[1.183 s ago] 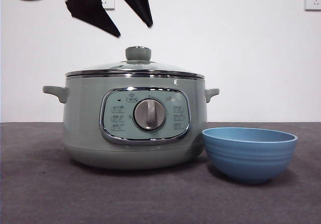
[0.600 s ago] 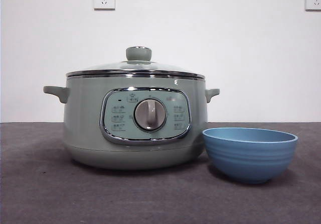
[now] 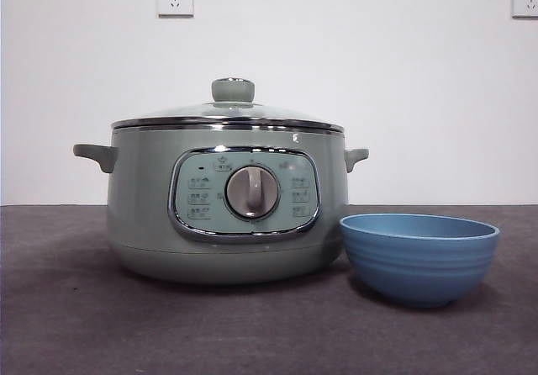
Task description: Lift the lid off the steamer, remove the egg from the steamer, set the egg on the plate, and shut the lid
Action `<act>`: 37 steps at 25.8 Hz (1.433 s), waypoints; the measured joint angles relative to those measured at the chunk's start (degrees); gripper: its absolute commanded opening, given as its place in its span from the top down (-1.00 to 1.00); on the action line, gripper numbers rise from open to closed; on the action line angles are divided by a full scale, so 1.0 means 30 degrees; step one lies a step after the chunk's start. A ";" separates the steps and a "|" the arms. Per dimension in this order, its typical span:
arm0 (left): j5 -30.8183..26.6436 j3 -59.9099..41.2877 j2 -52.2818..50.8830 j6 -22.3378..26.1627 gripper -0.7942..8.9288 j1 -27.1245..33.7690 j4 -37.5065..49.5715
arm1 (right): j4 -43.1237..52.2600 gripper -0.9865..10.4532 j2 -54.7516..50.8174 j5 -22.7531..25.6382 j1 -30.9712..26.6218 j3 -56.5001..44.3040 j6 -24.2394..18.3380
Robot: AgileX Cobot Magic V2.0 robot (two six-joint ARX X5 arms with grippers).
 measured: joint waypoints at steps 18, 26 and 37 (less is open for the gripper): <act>0.0029 0.0000 -0.0153 -0.0124 0.84 0.0000 -0.0838 | -0.0641 0.83 0.0248 -0.0918 0.0000 0.0000 0.0000; 0.0029 0.0000 -0.0153 -0.0131 0.84 0.0000 -0.0838 | -0.0641 0.83 0.0248 -0.0918 0.0007 0.0000 0.0007; 0.0000 0.0000 -0.0146 -0.0124 0.84 0.0000 -0.0729 | -0.0641 0.83 0.0248 -0.0911 0.0000 0.0000 0.0007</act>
